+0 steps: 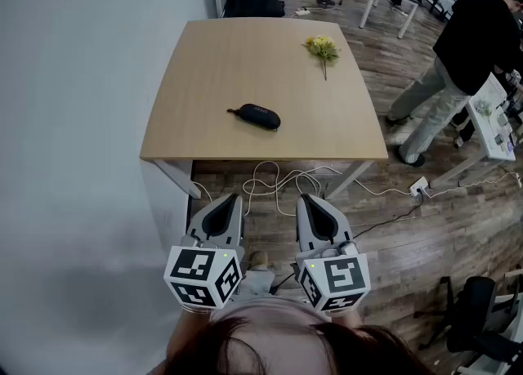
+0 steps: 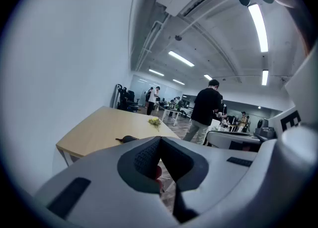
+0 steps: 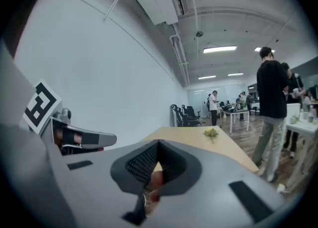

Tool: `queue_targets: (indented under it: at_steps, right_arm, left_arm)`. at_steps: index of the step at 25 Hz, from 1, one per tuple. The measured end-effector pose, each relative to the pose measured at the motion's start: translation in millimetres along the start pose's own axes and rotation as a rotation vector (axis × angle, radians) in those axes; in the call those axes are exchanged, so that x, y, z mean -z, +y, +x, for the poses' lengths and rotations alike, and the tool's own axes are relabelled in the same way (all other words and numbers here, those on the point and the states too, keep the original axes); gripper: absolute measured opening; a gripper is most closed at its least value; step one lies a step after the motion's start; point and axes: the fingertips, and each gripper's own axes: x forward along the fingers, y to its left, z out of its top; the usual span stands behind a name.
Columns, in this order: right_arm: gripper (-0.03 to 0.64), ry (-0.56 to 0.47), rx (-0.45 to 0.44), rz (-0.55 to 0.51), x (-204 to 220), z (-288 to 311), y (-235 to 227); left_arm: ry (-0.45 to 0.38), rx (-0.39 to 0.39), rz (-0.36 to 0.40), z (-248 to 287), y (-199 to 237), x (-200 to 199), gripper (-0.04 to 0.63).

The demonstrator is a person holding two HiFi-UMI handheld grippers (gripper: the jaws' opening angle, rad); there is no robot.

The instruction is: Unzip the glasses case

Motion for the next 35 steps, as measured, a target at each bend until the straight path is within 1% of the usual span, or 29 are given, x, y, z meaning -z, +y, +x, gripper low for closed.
queue_targets:
  at_steps: [5,10,18,26,28,31,32,35]
  right_arm:
    - [0.014,0.001,0.011,0.007,-2,27,6]
    - [0.014,0.011,0.021,0.003,-5,53,6]
    - [0.014,0.024,0.026,-0.012,-6,74,6]
    - [0.014,0.032,0.009,-0.031,-5,94,-3]
    - [0.014,0.027,0.007,-0.033,-6,104,-9]
    - [0.014,0.033,0.006,-0.032,-5,117,-18]
    - [0.014,0.034,0.006,-0.029,-5,121,-21]
    - [0.014,0.032,0.002,-0.019,-6,133,-32]
  left_arm:
    - [0.011,0.003,0.004,13,25,-5,-0.011]
    - [0.019,0.022,-0.004,27,39,-8,-0.011]
    - [0.022,0.030,-0.011,40,58,-13,-0.010]
    - [0.040,0.013,-0.034,61,67,-7,-0.011]
    - [0.045,0.014,-0.023,70,69,-7,-0.011]
    - [0.055,0.011,0.021,84,70,-9,-0.011]
    - [0.058,0.012,0.025,88,69,-10,-0.011]
    - [0.066,0.013,0.000,104,71,-11,-0.011]
